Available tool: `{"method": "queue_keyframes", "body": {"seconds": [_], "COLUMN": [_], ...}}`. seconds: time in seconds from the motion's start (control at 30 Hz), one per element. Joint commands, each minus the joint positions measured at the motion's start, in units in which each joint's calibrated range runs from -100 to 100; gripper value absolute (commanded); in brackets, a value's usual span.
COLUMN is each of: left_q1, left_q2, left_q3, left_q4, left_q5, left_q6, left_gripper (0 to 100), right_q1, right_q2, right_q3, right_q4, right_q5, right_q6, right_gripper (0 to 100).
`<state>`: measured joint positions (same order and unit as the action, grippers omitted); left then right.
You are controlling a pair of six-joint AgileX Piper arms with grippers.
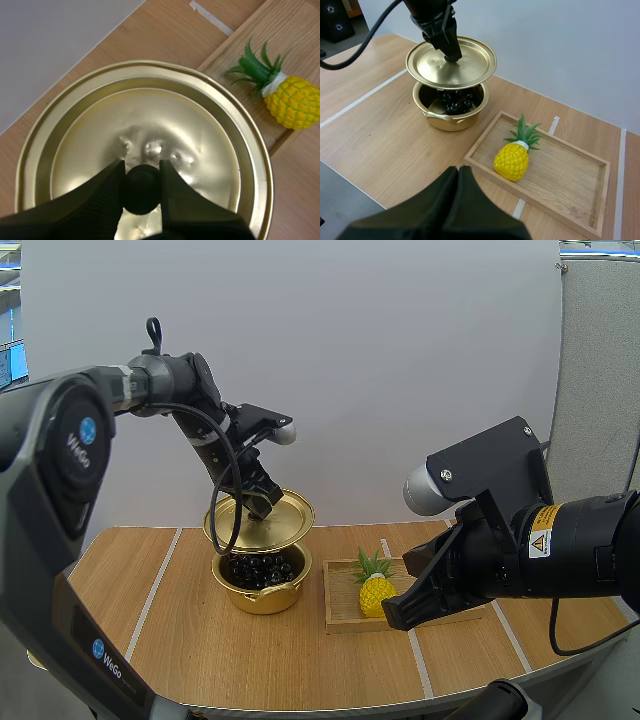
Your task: Open the pot, put the grape inside, and close it
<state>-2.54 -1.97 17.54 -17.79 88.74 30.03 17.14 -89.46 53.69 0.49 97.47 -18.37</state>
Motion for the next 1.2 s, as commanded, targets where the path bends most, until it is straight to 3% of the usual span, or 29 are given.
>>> {"method": "queue_keyframes", "body": {"seconds": [0.0,0.33,1.17], "left_q1": [-0.13,-0.13,-0.13], "left_q2": [2.1,4.3,7.0], "left_q3": [0.1,4.7,12.1], "left_q4": [-1.9,-2.3,-3.2], "left_q5": [-2.7,-13.0,-21.8], "left_q6": [1.1,3.6,7.1], "left_gripper": [0,0,0], "right_q1": [-0.2,-0.2,-0.2], "right_q2": [-0.5,-0.5,-0.5], "right_q3": [0.2,0.2,0.2], "right_q4": [-0.5,-1.3,-1.5], "right_q5": [0.2,0.2,0.2], "right_q6": [0.2,0.2,0.2], "right_gripper": [0,0,0]}}
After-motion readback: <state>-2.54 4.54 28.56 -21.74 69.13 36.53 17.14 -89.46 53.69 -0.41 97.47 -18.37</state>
